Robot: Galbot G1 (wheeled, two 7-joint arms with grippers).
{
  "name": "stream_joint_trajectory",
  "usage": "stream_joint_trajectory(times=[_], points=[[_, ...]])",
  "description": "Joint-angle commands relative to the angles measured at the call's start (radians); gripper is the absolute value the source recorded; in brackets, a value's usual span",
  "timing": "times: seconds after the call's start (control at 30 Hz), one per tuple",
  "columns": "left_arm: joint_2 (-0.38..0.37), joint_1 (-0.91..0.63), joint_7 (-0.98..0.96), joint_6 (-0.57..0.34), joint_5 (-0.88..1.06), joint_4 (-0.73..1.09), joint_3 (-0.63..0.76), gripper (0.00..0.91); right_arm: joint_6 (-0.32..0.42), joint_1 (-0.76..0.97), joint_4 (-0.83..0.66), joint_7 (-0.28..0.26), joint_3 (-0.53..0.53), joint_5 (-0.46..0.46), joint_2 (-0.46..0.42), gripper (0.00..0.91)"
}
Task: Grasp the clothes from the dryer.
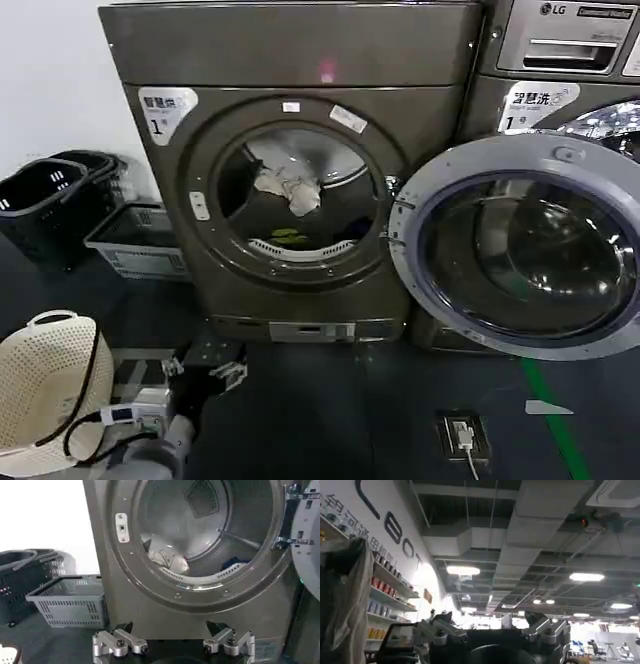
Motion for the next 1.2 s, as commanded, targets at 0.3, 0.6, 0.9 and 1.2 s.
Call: stream_joint_trajectory(times=[0.3,0.6,0.9,1.2], points=[[-0.001,0.001,0.002,0.049,0.004,0.005,0.005,0.907,0.010,-0.001,-0.007,0.032,0.002,0.011,-0.002,0.907],[0.000,0.009,0.002,0.049,0.005,-0.005,0.004,0.907,0.028,-0.001,0.008,0.034,0.012,0.081,0.003,0.907],[0.002,0.015,0.006,0.049,0.005,-0.010,0.001,0.907,0.029,-0.003,0.006,0.031,0.014,0.087,0.003,0.907],[0.003,0.019,0.006,0.049,0.006,-0.016,0.002,0.907,0.027,-0.001,0.004,0.031,0.010,0.086,0.003,0.907]])
